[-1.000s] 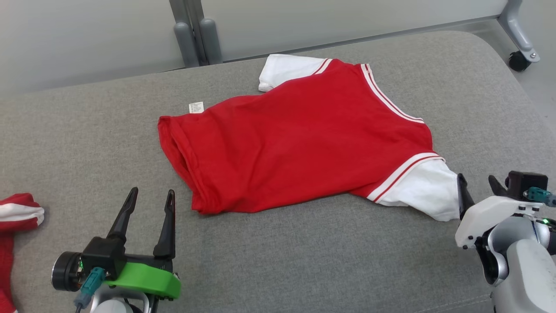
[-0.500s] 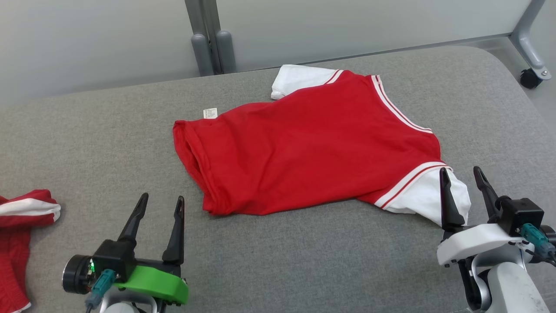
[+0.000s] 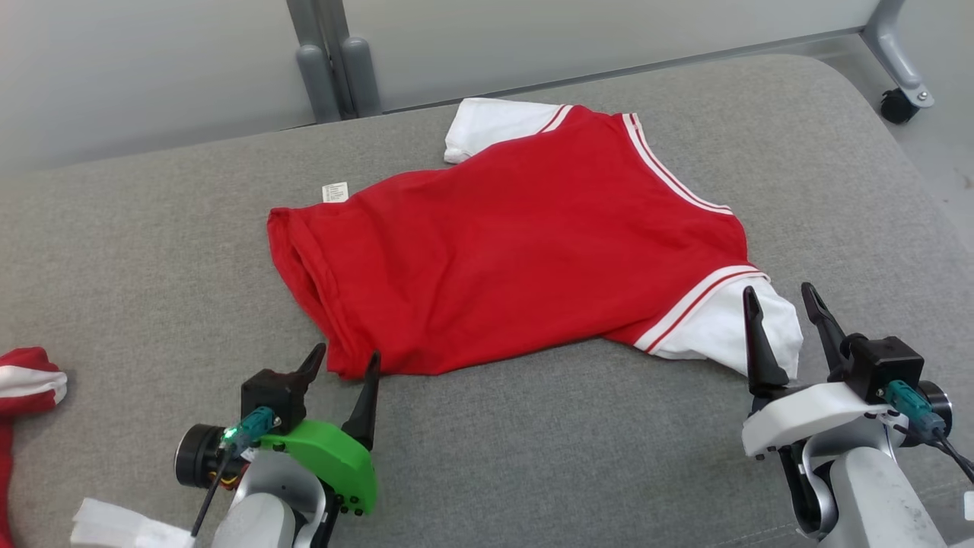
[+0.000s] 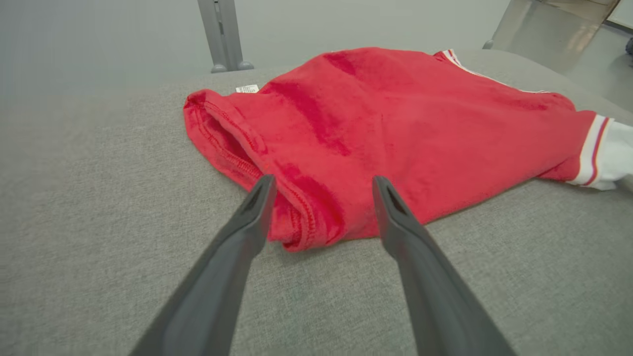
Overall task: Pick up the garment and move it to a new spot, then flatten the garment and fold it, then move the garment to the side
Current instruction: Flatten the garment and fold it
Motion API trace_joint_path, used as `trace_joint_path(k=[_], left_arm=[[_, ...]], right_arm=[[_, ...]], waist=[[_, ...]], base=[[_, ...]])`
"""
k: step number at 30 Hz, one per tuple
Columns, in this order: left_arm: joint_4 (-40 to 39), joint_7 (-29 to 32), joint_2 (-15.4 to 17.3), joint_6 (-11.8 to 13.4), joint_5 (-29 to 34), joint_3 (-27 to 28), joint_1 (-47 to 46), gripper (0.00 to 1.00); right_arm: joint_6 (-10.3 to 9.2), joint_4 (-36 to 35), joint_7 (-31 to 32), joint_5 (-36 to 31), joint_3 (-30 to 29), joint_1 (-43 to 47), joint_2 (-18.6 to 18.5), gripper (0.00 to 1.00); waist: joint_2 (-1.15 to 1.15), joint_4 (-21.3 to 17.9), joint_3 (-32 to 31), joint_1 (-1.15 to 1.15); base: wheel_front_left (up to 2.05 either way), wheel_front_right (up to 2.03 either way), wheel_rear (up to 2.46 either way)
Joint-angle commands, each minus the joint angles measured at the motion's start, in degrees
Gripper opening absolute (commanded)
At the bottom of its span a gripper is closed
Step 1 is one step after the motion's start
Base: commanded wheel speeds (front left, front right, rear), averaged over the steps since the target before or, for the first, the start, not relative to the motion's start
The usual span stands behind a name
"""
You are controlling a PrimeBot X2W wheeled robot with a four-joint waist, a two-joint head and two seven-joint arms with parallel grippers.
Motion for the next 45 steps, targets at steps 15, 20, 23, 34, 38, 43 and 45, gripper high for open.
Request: trace_joint_path(k=[15, 20, 23, 34, 38, 43, 45], left_arm=[[12.0, 3.6, 1.5, 0.5, -0.7, -0.5, -7.5, 0.00], [10.1, 0.8, 1.3, -0.3, -1.4, -1.2, -8.3, 0.00], [6.3, 0.0, 2.1, -0.6, -1.0, -2.1, -9.2, 0.00], [10.0, 8.8, 2.5, -1.7, -2.2, -5.8, -23.8, 0.00], [16.7, 8.4, 1.4, -1.9, -3.0, -6.9, -30.1, 0.00], [24.7, 1.8, 0.3, -2.0, -2.5, -8.3, -37.1, 0.00], [27.7, -1.3, -0.4, -2.1, -2.9, -9.6, -38.9, 0.00]], right_arm=[[-0.08, 0.8, -0.4, 0.5, -0.4, -1.4, 0.2, 1.00], [-0.07, 0.8, -0.4, 0.5, -0.4, -1.2, 0.3, 1.00], [-0.07, 0.9, -0.4, 0.5, -0.3, -1.3, 0.3, 1.00], [-0.08, 2.3, -0.4, 3.0, 3.6, -4.4, 0.2, 1.00], [-0.08, 3.1, -0.4, 4.1, 5.0, -5.6, 0.3, 1.00], [-0.08, 3.2, -0.4, 5.4, 6.2, -7.3, 0.3, 1.00], [-0.07, 3.3, -0.4, 5.8, 6.5, -7.6, 0.3, 1.00]], waist=[[0.00, -2.7, 2.6, 0.00], [0.00, -1.3, 2.1, 0.00], [0.00, -0.7, 2.0, 0.00], [0.00, -5.0, 6.4, 0.00], [0.00, -7.9, 8.4, 0.00], [0.00, -10.0, 10.8, 0.00], [0.00, -10.0, 11.1, 0.00]], base=[[0.00, 0.00, 0.00], [0.00, 0.00, 0.00], [0.00, 0.00, 0.00], [0.00, 0.00, 0.00], [0.00, 0.00, 0.00], [0.00, 0.00, 0.00], [0.00, 0.00, 0.00]])
